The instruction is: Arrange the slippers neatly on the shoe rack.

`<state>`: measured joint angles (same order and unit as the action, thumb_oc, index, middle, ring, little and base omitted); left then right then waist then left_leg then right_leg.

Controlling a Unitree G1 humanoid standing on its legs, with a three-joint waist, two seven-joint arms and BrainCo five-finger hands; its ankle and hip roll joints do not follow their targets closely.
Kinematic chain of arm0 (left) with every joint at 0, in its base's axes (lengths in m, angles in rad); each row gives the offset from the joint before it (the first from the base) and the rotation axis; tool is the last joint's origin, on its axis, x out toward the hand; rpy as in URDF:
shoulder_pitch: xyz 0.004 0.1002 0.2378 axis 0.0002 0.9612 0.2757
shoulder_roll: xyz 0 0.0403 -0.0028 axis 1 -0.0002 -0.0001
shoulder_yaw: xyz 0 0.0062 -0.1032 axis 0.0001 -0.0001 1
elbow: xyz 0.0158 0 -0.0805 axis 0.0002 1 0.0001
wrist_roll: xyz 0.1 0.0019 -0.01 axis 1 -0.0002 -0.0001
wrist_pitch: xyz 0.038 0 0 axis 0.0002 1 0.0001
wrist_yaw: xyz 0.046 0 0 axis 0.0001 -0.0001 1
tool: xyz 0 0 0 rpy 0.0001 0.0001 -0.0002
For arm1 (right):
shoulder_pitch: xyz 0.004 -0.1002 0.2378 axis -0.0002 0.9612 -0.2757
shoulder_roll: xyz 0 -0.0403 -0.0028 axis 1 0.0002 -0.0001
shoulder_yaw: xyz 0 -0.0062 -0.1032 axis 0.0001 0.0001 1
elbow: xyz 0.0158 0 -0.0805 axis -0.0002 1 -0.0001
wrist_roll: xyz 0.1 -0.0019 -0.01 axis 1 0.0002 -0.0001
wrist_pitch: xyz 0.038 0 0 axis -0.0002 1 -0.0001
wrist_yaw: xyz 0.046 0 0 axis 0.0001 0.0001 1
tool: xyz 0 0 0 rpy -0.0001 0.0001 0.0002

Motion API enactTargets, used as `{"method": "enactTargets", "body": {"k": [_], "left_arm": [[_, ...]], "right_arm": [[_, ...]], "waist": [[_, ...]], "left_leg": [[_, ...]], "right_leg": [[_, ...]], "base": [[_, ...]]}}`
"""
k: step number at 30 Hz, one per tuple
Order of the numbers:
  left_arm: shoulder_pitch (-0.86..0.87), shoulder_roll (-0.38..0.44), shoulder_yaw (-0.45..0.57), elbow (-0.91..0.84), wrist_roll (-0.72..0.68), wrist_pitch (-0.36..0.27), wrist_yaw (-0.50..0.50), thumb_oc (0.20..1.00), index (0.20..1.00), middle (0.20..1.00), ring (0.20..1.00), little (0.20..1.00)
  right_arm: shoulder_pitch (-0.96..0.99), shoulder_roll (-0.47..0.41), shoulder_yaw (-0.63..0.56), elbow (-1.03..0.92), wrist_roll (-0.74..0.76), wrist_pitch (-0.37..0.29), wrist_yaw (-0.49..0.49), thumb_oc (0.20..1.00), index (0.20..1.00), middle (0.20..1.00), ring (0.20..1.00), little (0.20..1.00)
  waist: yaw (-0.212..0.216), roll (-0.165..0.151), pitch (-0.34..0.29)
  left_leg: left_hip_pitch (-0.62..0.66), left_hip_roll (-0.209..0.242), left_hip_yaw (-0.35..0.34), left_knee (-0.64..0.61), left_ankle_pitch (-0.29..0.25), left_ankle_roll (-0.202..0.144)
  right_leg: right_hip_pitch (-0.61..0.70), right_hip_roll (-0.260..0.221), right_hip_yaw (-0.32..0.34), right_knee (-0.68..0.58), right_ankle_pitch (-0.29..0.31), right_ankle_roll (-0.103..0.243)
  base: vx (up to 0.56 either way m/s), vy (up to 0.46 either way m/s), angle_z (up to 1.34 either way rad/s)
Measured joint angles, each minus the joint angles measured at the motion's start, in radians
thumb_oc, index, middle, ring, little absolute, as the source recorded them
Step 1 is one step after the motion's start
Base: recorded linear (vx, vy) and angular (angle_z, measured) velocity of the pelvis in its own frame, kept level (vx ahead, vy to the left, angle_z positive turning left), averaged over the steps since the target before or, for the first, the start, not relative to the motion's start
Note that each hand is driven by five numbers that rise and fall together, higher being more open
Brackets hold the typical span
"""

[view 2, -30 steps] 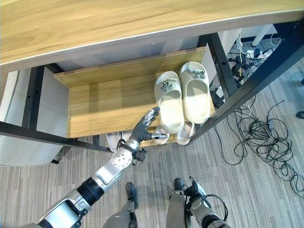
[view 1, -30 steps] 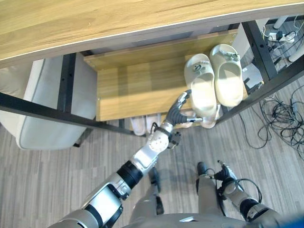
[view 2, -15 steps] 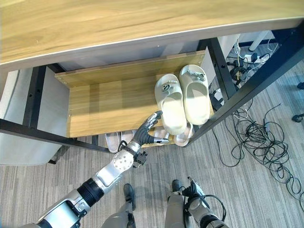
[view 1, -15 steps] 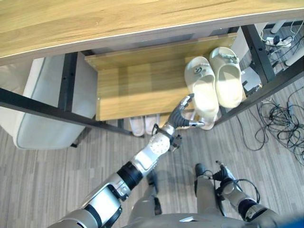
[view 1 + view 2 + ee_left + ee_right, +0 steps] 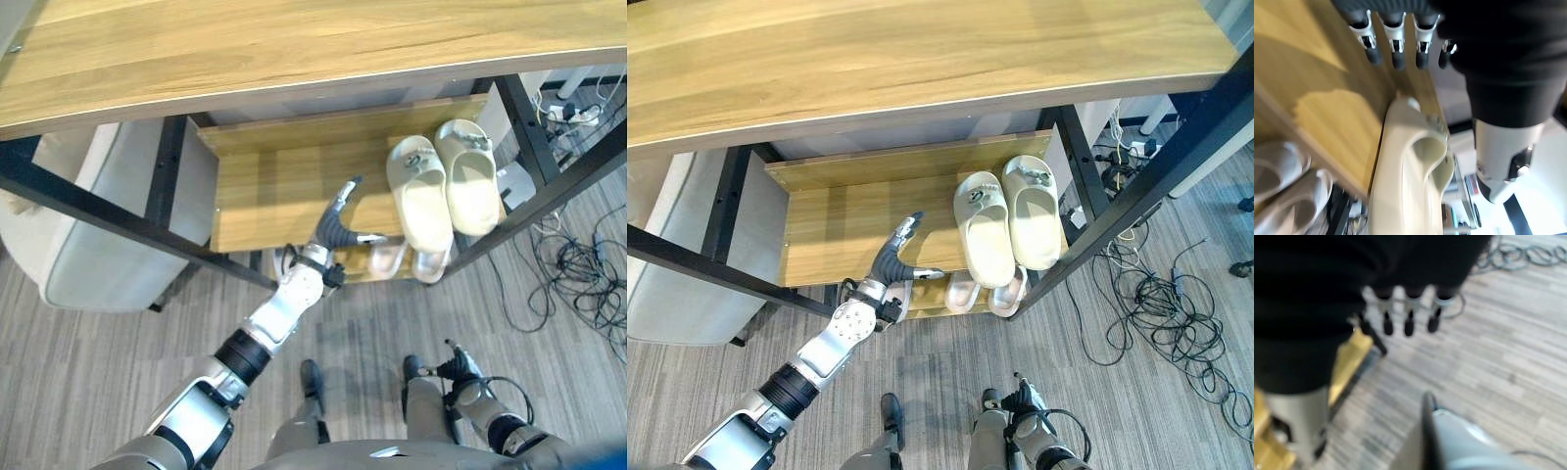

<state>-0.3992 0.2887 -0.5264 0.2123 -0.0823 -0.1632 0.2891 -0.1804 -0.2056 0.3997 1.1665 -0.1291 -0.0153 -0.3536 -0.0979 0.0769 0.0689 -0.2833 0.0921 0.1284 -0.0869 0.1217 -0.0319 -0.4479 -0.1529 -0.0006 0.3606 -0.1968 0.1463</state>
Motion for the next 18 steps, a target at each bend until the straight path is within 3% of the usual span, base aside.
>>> {"method": "enactTargets", "body": {"k": [10,15,18], "left_arm": [[0.179,0.068,0.008,-0.075,0.080,-0.002,-0.061,1.000,1.000,1.000,1.000,1.000],[0.320,0.178,0.012,-0.141,0.153,-0.021,-0.100,1.000,1.000,1.000,1.000,1.000],[0.346,0.189,0.014,-0.141,0.172,-0.025,-0.112,1.000,1.000,1.000,1.000,1.000]], "right_arm": [[0.025,0.007,-0.023,0.003,-0.003,0.008,0.026,1.000,1.000,1.000,1.000,1.000],[0.043,0.007,-0.036,0.003,-0.004,0.008,0.034,1.000,1.000,1.000,1.000,1.000],[0.050,0.009,-0.036,0.003,-0.005,0.007,0.037,1.000,1.000,1.000,1.000,1.000]], "waist": [[0.025,0.005,-0.017],[0.045,0.005,-0.047],[0.057,0.004,-0.065]], "left_leg": [[0.059,0.006,-0.022,-0.002,-0.001,0.002],[0.101,0.009,-0.027,-0.003,-0.015,0.019],[0.102,0.008,-0.027,-0.003,-0.023,0.022]], "right_leg": [[0.089,-0.004,-0.030,-0.034,-0.003,-0.003],[0.145,-0.002,-0.046,-0.064,-0.008,-0.004],[0.146,-0.003,-0.048,-0.066,-0.009,-0.005]], "base": [[0.04,0.003,0.07],[0.04,-0.003,0.05],[0.05,-0.009,0.01]]}}
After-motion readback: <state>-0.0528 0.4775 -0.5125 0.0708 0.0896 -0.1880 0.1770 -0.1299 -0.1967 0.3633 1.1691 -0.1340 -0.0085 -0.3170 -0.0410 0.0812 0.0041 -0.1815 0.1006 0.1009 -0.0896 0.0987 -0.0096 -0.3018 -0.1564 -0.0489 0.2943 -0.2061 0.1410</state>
